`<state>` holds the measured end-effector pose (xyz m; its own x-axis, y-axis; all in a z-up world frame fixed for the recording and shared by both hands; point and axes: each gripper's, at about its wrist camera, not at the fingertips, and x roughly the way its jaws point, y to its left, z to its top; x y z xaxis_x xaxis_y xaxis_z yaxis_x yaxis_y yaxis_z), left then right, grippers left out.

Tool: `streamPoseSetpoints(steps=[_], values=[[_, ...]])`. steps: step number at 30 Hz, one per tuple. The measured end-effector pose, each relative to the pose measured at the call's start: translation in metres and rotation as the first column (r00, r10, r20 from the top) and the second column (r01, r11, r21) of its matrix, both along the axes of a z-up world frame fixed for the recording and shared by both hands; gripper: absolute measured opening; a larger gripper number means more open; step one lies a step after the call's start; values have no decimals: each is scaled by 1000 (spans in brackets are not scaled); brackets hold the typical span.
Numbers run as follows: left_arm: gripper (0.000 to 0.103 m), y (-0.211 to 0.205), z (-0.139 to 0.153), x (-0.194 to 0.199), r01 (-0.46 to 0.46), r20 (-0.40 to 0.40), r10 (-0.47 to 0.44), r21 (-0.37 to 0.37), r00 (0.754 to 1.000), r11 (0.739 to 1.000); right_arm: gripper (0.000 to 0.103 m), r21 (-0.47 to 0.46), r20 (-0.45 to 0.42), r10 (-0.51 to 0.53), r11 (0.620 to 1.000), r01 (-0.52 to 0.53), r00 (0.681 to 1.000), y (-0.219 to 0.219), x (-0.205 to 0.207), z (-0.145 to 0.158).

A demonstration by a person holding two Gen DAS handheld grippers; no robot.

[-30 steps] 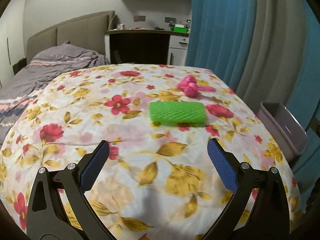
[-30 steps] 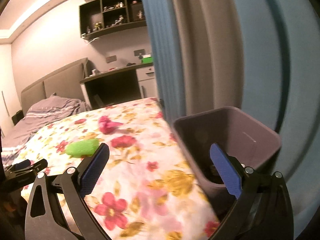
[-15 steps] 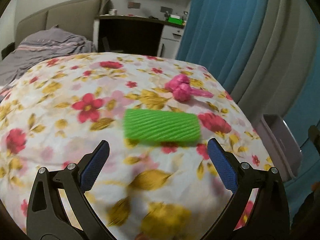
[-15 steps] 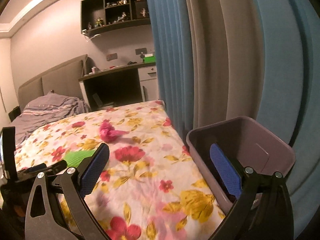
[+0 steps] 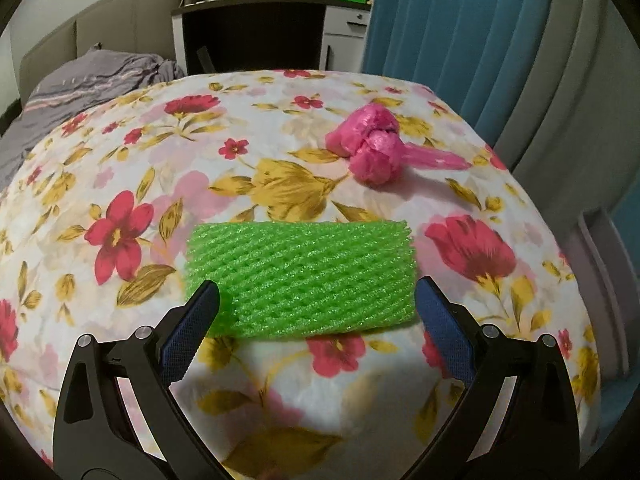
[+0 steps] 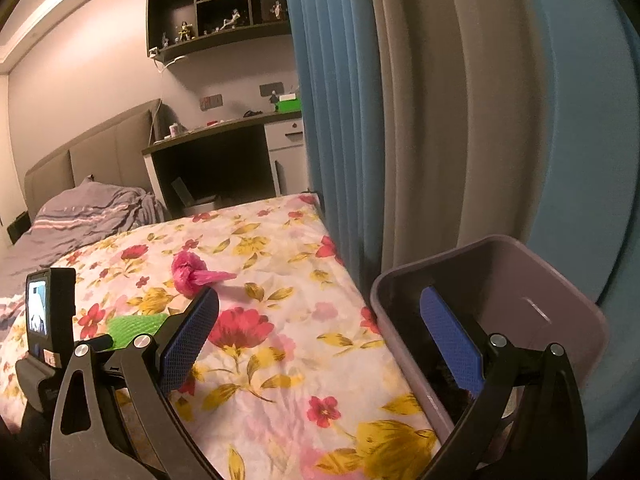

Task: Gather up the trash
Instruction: 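Grasp the green foam-net scrubber with the left tool while the right tool grasps the pink bag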

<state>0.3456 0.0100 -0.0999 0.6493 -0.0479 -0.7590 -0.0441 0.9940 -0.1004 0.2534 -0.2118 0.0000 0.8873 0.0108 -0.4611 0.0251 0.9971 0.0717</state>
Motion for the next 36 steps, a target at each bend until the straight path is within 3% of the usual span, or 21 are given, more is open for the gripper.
streamPoseSetpoints(steps=[5,8,13,19,26,30,36], values=[[74,8,1,1,0,13,0,-18,1000,1000,97,-10,-14,30,999,-31,999,13,11,-3],[47,16,3,0,6,26,-5,-30,1000,1000,97,-18,-17,49,999,-49,999,21,14,-3],[16,31,3,-1,1,36,2,-74,999,997,97,-34,-27,82,996,-83,996,38,21,-6],[13,60,19,-14,-57,113,68,-99,991,993,97,-61,-39,121,991,-123,992,65,33,-9],[13,126,41,-27,-226,189,238,-83,953,971,94,-103,-29,175,979,-177,984,108,64,-17],[13,159,39,-32,-319,186,327,-72,927,945,91,-138,-47,209,967,-213,977,131,86,-29],[13,184,34,-37,-368,182,379,-95,907,925,90,-188,-84,245,948,-257,966,157,113,-47]])
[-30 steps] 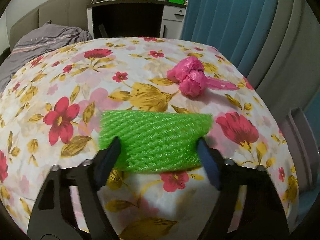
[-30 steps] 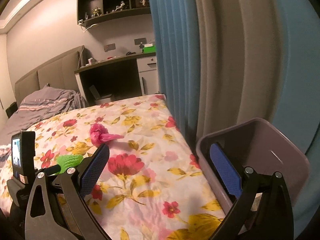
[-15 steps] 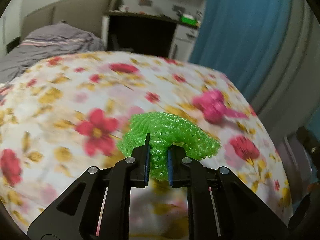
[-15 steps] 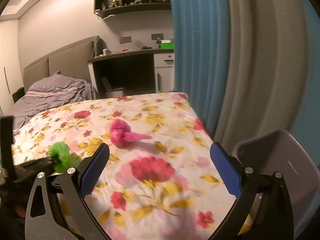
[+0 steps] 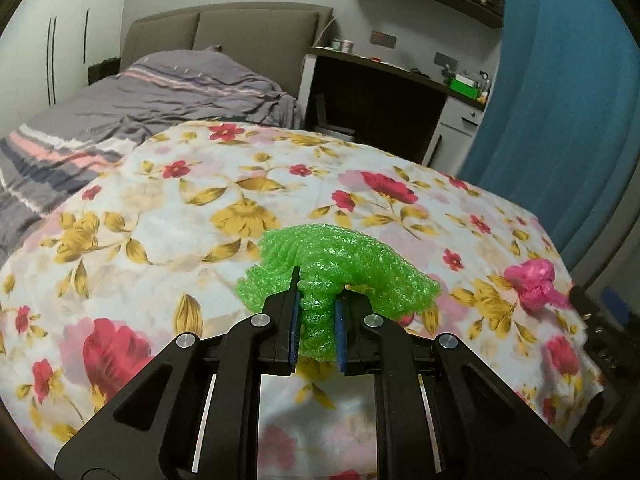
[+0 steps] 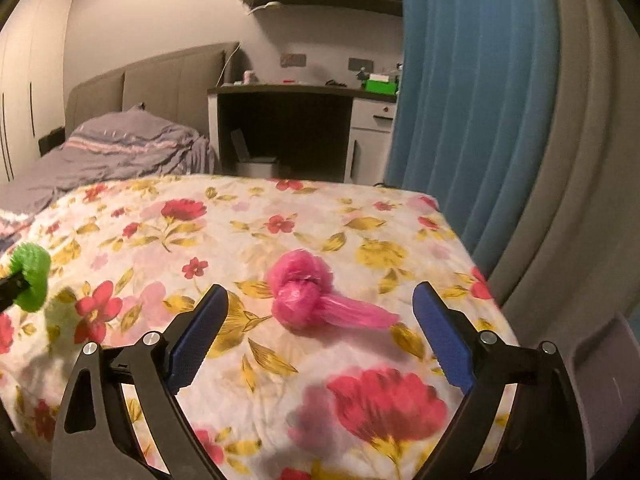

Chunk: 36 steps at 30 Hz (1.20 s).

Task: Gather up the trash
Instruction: 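Grasp the green foam-net scrubber with the left tool while the right tool grasps the pink bag, then carry the green scrubber and pink bag over the grey bin with both tools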

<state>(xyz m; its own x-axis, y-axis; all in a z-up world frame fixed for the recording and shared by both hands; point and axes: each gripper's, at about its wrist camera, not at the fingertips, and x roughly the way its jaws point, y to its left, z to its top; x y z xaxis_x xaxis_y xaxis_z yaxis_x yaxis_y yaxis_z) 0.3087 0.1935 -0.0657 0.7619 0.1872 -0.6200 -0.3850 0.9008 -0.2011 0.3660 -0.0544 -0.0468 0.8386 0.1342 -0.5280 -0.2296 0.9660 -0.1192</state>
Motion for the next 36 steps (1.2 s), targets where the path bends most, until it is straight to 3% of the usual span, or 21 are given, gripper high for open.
streamPoseSetpoints(steps=[3,5,12,15,22,26,29,36], values=[[13,1,0,-4,6,12,-6,-14,1000,1000,89,-30,-23,10,999,-11,1000,7,10,-10],[13,1,1,-4,13,19,-13,-20,1000,1000,83,-51,-61,22,998,-26,998,11,17,-16],[13,-6,0,-3,44,23,-43,-30,999,999,81,-113,-144,21,993,-37,989,18,32,-29],[13,-9,1,-4,54,33,-53,-30,998,998,72,-127,-182,33,990,-57,983,22,36,-34],[13,-11,1,-3,67,36,-66,-43,997,997,34,-154,-244,62,983,-101,968,30,42,-43],[13,-12,0,-3,73,38,-72,-43,997,996,19,-152,-251,68,982,-109,966,31,43,-45],[13,-13,0,-3,82,44,-81,-40,996,996,13,-150,-253,68,983,-109,965,30,43,-46],[13,-15,0,-2,94,45,-92,-37,995,995,11,-67,-238,47,996,-65,970,10,31,-36]])
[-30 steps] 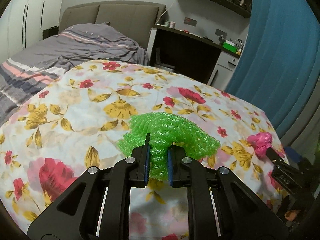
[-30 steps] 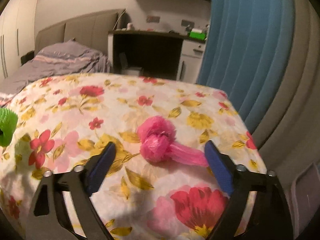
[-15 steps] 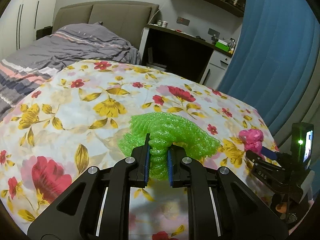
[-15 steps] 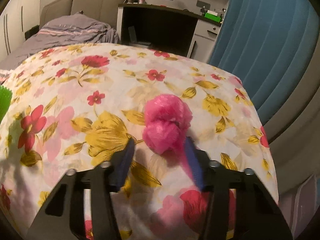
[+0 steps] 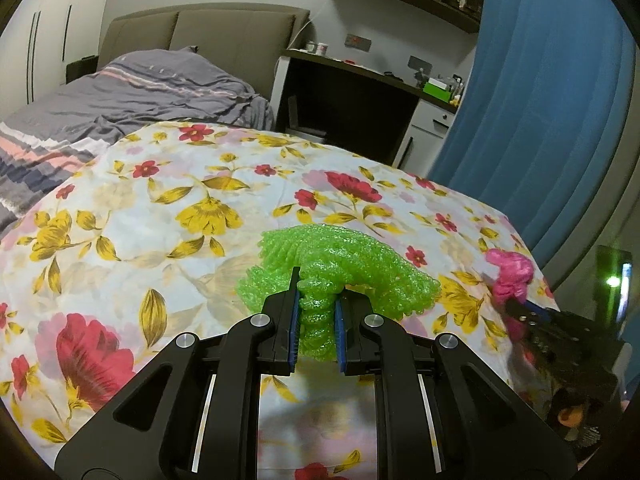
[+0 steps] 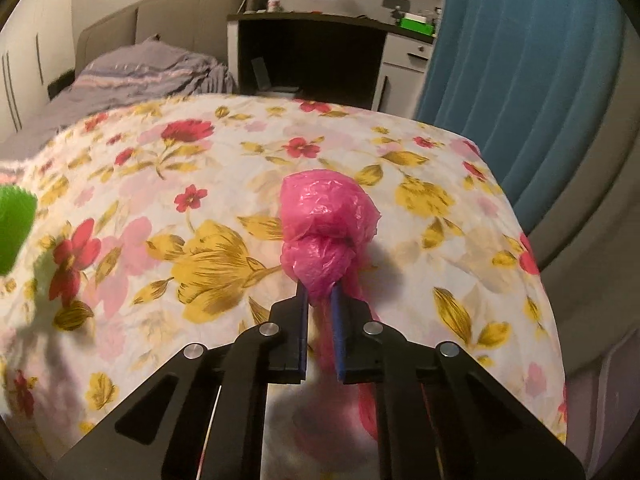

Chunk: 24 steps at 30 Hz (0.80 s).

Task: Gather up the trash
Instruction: 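Carry the green scrubber and pink bag over the grey bin with both tools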

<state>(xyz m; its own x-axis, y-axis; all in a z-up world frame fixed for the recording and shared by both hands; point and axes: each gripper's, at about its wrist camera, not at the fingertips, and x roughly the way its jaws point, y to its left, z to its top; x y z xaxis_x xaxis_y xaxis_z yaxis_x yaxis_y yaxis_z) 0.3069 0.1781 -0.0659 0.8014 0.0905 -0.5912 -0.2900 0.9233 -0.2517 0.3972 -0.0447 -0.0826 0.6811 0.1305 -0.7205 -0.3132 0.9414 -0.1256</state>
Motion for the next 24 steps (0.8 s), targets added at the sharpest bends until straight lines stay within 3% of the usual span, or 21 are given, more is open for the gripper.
streamPoseSetpoints(steps=[14,24], values=[[13,-45,7,-4,112,3,-112,30,994,993,11,88,135,23,995,-36,991,-51,-103,64],[13,-94,37,-44,192,34,-194,54,980,980,11,135,212,0,990,-29,977,-98,-183,90]])
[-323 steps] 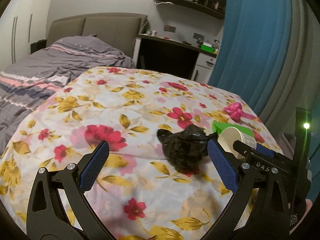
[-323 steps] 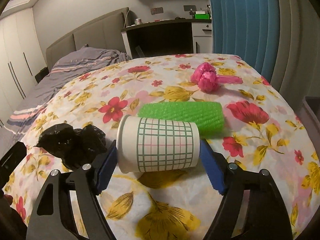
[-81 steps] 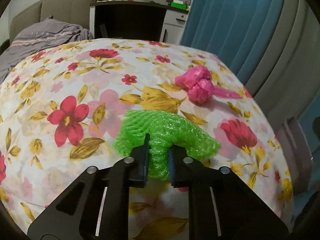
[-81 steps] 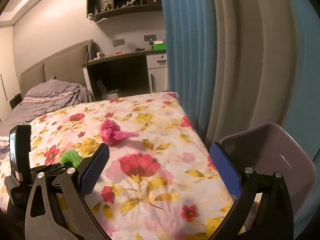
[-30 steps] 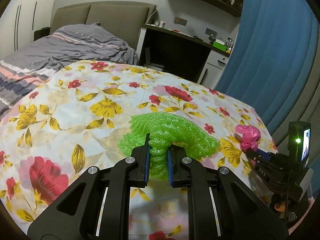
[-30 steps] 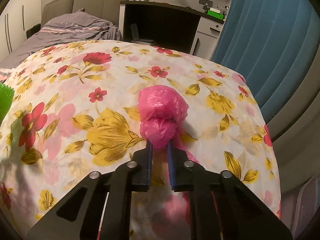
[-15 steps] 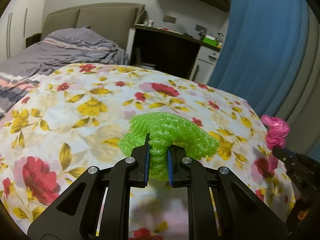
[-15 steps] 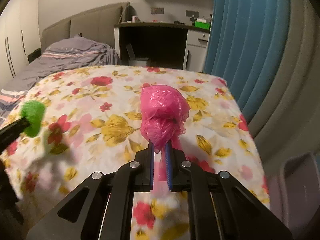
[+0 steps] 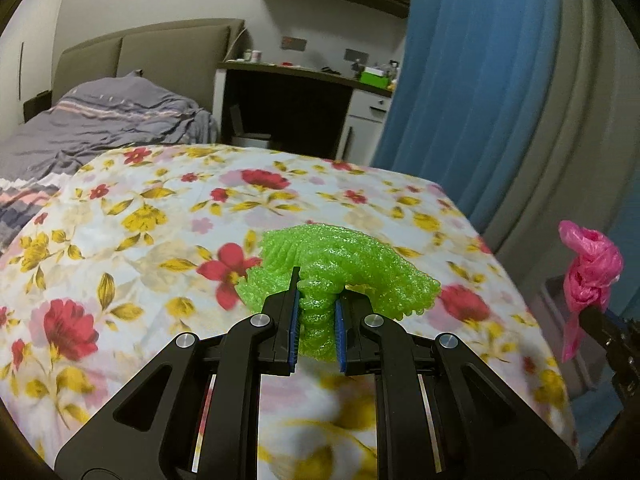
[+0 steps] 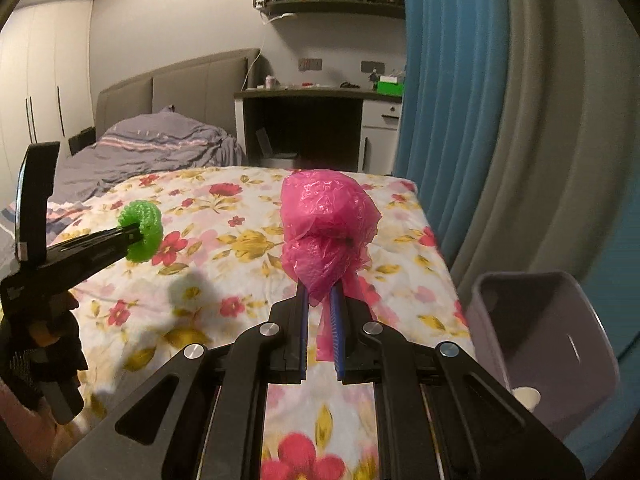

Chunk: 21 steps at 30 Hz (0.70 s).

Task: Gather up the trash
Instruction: 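Carry the green scrubber and pink bag over the grey bin with both tools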

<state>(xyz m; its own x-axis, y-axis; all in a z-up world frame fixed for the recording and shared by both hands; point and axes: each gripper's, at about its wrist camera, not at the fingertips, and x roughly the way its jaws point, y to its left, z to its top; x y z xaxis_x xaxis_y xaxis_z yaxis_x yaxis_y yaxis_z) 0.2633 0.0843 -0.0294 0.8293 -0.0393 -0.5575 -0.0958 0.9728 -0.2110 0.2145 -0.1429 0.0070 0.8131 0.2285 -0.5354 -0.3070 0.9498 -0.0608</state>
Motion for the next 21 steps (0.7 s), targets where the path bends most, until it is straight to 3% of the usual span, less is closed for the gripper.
streamPoseSetpoints(steps=[12,21], values=[[13,-93,24,-40,158,28,-160,50,987,986,11,67,34,-83,994,81,996,-63,-49,9],[13,-189,28,-39,364,30,-365,31,931,931,11,106,39,-232,968,227,972,-129,-59,2]])
